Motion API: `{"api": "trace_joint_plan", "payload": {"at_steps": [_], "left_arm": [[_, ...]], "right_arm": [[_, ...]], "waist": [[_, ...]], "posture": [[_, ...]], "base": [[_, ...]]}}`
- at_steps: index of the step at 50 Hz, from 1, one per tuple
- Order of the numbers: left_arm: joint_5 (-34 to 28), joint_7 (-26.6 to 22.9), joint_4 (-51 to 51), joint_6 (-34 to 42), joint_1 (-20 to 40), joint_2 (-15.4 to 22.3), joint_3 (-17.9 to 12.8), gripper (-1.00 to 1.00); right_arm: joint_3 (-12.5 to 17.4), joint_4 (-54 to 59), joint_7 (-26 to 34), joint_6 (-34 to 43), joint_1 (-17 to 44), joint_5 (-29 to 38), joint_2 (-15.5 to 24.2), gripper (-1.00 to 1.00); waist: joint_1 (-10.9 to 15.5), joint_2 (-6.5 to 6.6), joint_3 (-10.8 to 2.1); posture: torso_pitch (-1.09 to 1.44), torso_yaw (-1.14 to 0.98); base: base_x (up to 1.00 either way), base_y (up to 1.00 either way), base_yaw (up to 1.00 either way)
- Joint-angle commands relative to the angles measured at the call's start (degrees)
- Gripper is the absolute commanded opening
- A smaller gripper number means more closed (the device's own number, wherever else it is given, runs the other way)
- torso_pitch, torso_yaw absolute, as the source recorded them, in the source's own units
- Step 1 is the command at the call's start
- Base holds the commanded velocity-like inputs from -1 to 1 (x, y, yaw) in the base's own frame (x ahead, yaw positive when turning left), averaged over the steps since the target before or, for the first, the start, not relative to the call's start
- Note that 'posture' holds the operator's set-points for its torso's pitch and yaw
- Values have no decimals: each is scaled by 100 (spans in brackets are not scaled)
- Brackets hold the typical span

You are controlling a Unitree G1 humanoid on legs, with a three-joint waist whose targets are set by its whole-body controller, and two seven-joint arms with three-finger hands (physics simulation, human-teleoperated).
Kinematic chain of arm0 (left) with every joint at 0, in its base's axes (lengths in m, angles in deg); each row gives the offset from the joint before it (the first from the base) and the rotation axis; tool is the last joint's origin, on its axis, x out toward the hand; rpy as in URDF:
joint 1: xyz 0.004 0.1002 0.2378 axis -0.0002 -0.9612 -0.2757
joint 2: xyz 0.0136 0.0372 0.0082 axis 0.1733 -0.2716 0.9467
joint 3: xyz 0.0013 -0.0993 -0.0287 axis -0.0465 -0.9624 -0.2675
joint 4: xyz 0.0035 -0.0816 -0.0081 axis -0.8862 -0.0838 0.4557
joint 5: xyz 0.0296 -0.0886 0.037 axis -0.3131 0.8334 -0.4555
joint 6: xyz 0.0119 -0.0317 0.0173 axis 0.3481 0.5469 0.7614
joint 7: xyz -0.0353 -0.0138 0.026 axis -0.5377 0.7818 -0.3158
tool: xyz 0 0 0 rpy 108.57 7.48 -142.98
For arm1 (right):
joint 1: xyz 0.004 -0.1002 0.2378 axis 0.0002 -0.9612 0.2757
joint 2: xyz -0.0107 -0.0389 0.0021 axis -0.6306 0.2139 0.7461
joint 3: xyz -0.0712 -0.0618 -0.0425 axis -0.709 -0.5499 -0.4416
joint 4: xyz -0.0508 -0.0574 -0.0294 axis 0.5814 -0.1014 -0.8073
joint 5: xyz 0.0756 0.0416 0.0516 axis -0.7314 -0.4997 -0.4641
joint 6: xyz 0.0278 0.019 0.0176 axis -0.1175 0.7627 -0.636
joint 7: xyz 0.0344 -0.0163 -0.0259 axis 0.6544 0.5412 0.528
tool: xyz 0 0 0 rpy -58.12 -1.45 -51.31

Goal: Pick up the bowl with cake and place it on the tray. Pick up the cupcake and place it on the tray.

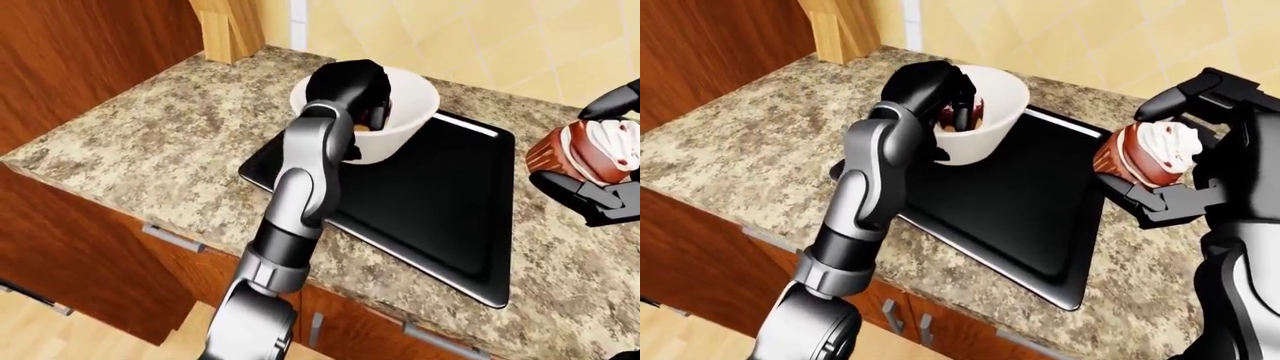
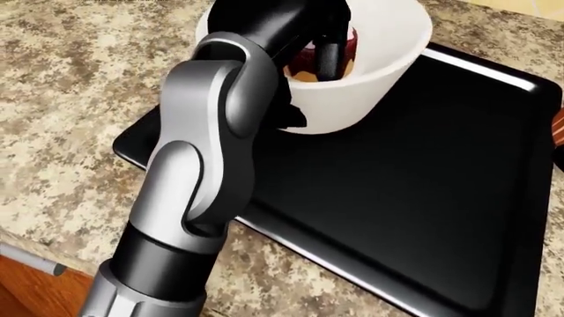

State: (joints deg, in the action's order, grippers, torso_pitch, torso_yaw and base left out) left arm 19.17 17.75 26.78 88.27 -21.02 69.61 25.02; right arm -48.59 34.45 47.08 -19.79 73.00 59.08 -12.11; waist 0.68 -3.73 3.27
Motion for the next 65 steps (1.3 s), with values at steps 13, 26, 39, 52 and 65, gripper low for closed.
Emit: {"api": "trace_joint_plan", "payload": {"at_steps": [13,26,39,52,65], "left_arm": [[-57,257,428,-125,3,-135,45,-41],[-154,122,668,-130,-149,-241,109,-13],[-387,-328,1337,-58,-349,-422,197,20],[-531,-1029,2601,207,-598,-506,175,23],[-377,-1508,3260,774,-176,-296,-6,23]], "right_arm": [[108,-89,-84,-233,66,-38,102,-100],[180,-92,-92,-259,12,-101,108,-100],[170,-56,-148,-286,21,-143,123,-100],[146,-122,-92,-334,-110,-100,80,-100],[-673,-52,-71,-598,-134,362,-238,-100]], "waist": [[11,-54,-181],[36,-71,-173],[33,-92,-154],[27,-94,-144],[27,-67,-133]], "posture": [[0,0],[0,0],[0,0],[0,0],[0,0]], "base": [[0,0,0],[0,0,0],[0,0,0],[0,0,0],[0,0,0]]}}
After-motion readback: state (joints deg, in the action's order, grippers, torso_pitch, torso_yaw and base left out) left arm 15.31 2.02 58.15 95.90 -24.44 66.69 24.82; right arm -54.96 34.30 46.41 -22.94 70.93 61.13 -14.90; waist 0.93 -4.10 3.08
